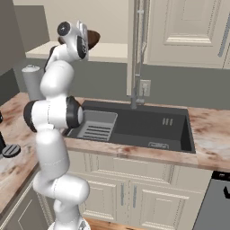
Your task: Pick up the bowls on the counter and stack them on top of one another in the open cabinet. Place the smaller bowl on top of the larger bowl.
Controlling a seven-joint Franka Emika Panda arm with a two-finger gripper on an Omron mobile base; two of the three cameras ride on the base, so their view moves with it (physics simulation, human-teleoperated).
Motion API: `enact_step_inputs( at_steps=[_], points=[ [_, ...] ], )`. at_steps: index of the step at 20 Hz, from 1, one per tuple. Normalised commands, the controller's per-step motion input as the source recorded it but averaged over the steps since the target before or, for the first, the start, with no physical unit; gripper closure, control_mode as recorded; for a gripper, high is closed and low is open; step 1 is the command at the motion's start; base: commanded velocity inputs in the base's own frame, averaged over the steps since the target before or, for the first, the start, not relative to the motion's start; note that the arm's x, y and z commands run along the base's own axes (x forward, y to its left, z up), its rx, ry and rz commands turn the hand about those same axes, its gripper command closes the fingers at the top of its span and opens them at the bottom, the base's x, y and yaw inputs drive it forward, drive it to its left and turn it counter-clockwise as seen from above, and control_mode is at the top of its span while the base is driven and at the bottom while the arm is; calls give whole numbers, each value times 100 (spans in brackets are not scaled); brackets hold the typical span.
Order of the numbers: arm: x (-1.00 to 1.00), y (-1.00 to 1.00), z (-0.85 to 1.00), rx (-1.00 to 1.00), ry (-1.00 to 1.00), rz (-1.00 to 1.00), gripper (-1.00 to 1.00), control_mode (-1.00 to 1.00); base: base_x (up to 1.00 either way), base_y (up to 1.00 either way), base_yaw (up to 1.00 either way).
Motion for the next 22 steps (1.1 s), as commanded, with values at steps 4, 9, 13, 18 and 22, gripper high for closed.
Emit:
enact_step_inputs(
  at_steps=[4,9,13,18,22],
  points=[
    [36,0,-12,-1,1,0,100,-100,0,0,0],
    [36,0,-9,0,0,0,100,-100,0,0,0],
    [34,0,-5,0,1,0,100,-100,0,0,0],
    [34,3,0,0,2,0,100,-100,0,0,0],
    [17,1,0,0,2,0,-100,-100,0,0,0]
  ],
)
